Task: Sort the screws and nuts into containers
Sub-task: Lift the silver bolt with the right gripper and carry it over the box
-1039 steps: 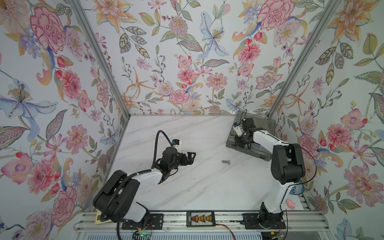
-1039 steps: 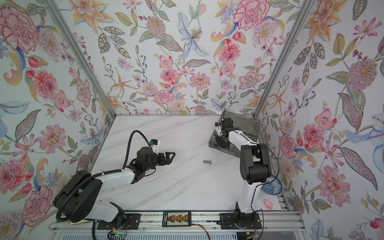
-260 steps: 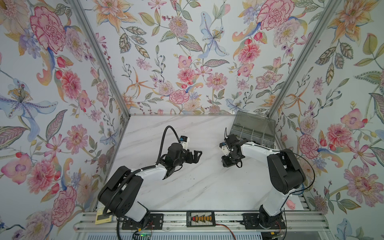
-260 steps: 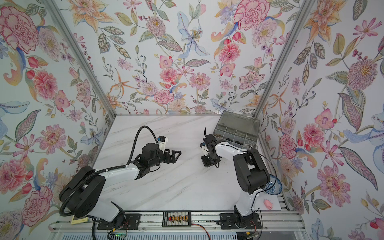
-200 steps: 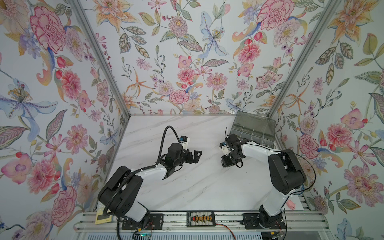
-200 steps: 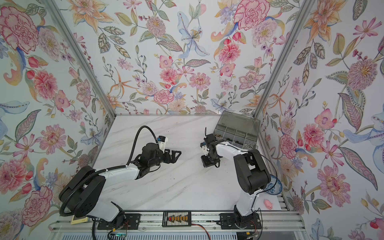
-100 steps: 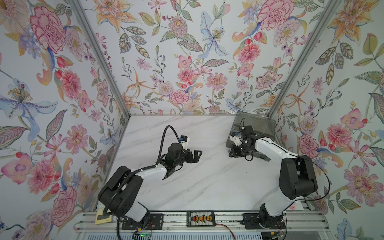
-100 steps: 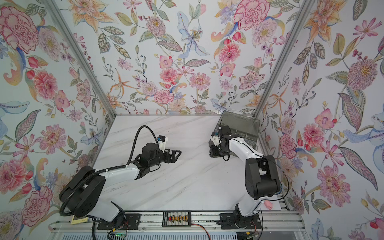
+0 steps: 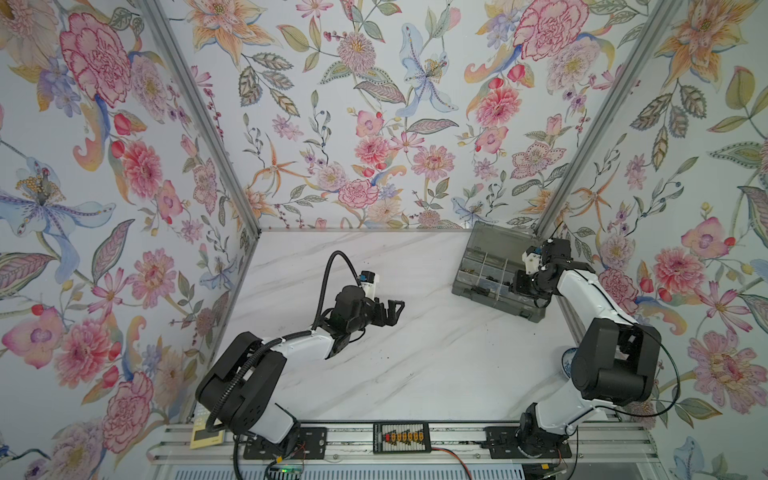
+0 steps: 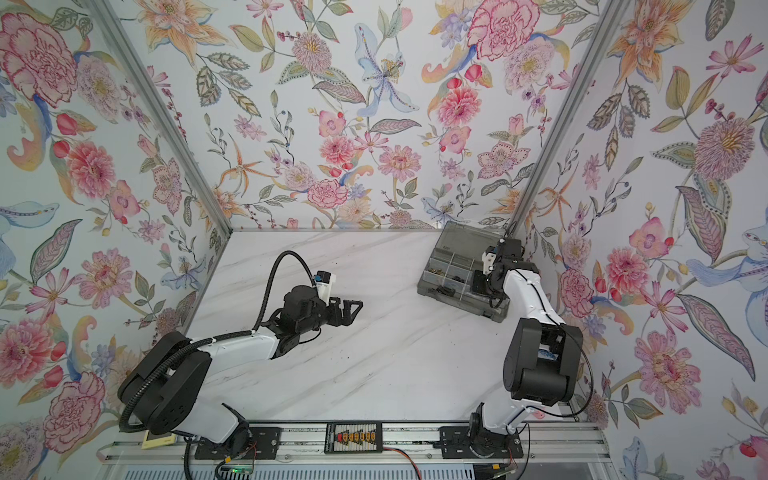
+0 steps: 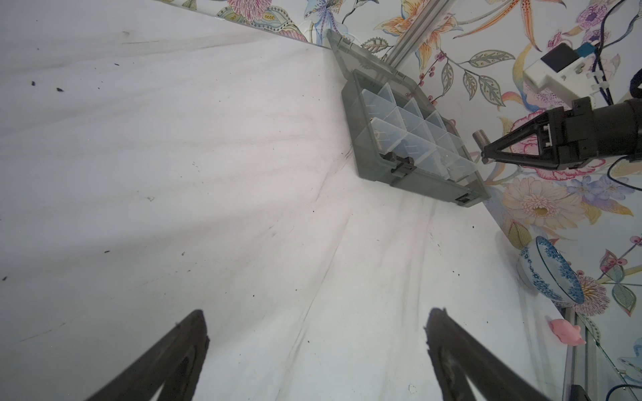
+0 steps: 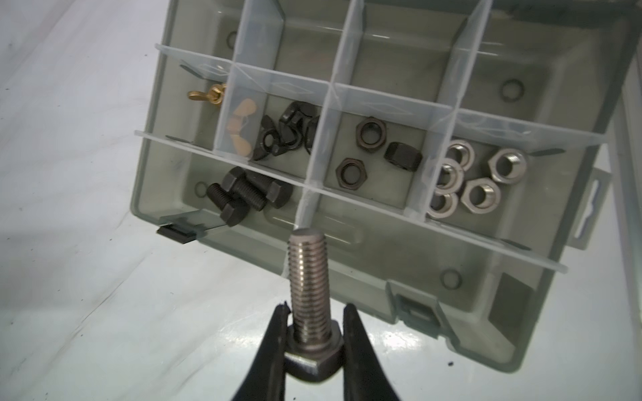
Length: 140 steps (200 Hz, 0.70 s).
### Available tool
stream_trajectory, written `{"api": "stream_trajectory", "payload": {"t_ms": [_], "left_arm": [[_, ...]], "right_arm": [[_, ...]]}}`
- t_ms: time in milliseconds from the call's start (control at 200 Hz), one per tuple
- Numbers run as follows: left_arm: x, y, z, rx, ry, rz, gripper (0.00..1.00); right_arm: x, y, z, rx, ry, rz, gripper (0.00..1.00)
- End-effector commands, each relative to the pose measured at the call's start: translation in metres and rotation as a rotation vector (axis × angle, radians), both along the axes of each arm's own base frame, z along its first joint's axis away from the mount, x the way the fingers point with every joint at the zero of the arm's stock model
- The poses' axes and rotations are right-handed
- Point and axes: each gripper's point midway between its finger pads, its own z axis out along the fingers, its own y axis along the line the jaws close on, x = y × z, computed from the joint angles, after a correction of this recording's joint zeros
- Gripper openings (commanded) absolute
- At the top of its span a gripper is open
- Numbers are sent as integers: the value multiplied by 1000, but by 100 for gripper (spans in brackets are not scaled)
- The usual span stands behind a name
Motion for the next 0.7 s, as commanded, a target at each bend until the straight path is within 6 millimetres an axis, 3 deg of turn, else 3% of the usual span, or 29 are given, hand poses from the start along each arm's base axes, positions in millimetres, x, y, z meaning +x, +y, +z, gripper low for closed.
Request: {"api": "stream_trajectory", "payload": {"t_ms": [0, 696], "left_arm": [[-4, -5, -4, -8, 4, -23, 99], [-5, -3, -6, -3, 10, -17, 99]], "right_arm": [[0, -4, -12, -6, 39, -12, 1], [16, -12, -50, -21, 115, -41, 3]]}}
